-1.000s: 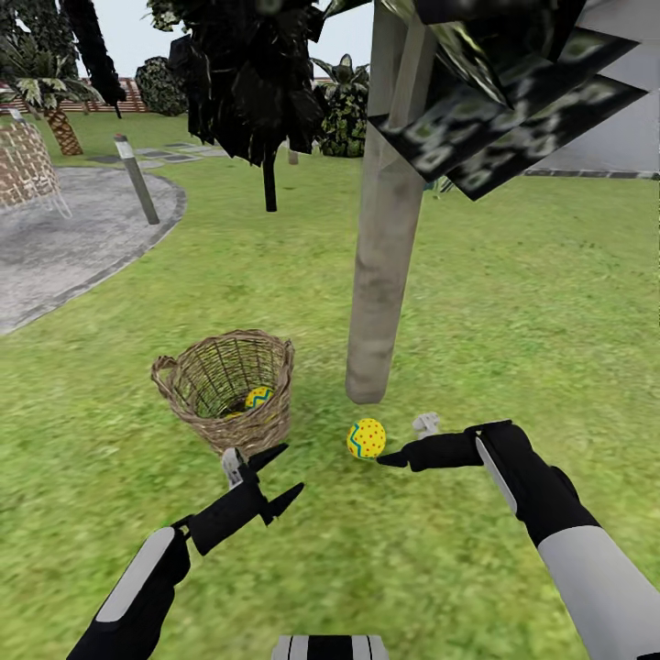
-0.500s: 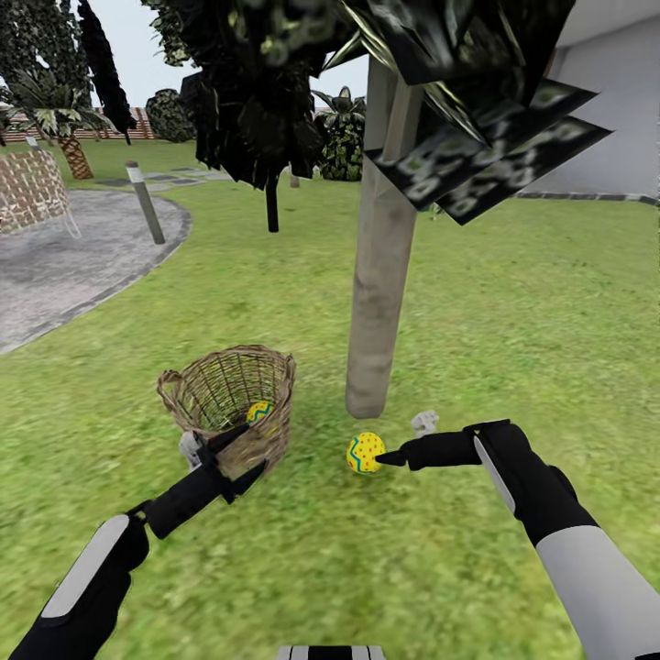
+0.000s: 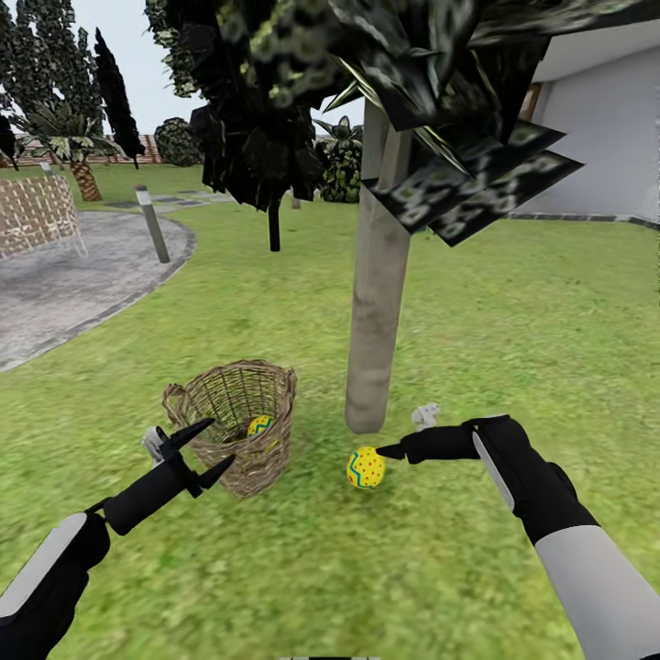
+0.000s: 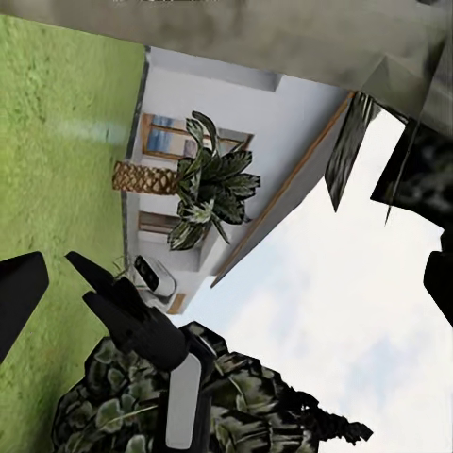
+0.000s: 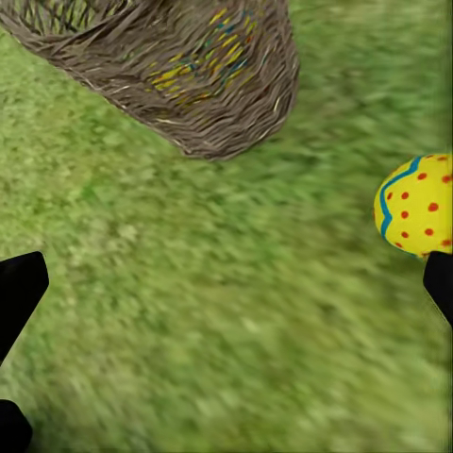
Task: Take the three Easter eggs out of the wicker basket on the lawn in the garden, then place them on the lawn next to a single tree (choose any tree) so that all three eggs are next to the same tree and none are left in the basket.
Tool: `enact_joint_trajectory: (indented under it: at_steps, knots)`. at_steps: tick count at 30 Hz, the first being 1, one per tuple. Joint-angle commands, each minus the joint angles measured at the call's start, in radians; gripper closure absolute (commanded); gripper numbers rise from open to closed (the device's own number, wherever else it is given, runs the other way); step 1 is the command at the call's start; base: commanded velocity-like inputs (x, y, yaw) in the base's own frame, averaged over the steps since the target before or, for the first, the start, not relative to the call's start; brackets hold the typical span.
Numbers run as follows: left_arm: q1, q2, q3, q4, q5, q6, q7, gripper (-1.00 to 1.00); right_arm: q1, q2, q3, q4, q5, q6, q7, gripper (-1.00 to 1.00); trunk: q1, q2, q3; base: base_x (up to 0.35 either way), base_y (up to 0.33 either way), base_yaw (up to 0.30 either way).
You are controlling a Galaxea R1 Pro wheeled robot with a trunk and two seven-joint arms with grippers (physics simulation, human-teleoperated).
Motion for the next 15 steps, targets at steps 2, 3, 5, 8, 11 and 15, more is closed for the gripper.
enact_joint_trajectory:
  at_steps: [2, 3, 5, 8, 11, 15]
  knots:
    - [0.000, 0.025, 0.003, 0.003, -0.004, 0.001, -0.008, -1.00, -0.001, -0.001, 0.001, 0.001, -0.004, 0.005, -0.006, -1.00, -0.001, 0.000, 0.007, 0.000, 0.000, 0.000]
    - [0.000, 0.035, 0.006, 0.004, -0.004, 0.001, -0.008, -1.00, -0.001, -0.001, 0.000, 0.002, -0.005, 0.005, -0.007, -1.00, -0.001, 0.000, 0.011, 0.000, 0.000, 0.000]
    - [0.000, 0.045, 0.011, 0.005, -0.003, 0.001, -0.008, -1.00, -0.001, -0.001, 0.000, 0.003, -0.007, 0.005, -0.009, -1.00, -0.002, 0.001, 0.019, 0.000, 0.000, 0.000]
    - [0.000, 0.053, 0.017, 0.006, -0.003, 0.001, -0.008, -1.00, -0.001, -0.001, 0.000, 0.004, -0.009, 0.004, -0.009, -1.00, -0.004, 0.002, 0.030, 0.000, 0.000, 0.000]
    - [0.000, 0.053, 0.018, 0.007, -0.003, 0.001, -0.008, -1.00, -0.001, -0.001, 0.000, 0.005, -0.011, 0.002, -0.007, -1.00, -0.005, 0.002, 0.042, 0.000, 0.000, 0.000]
    - [0.000, 0.055, 0.018, 0.008, -0.002, 0.001, -0.008, -1.00, 0.003, -0.001, 0.001, 0.015, -0.013, 0.001, -0.008, -1.00, -0.006, 0.003, 0.050, 0.000, 0.000, 0.000]
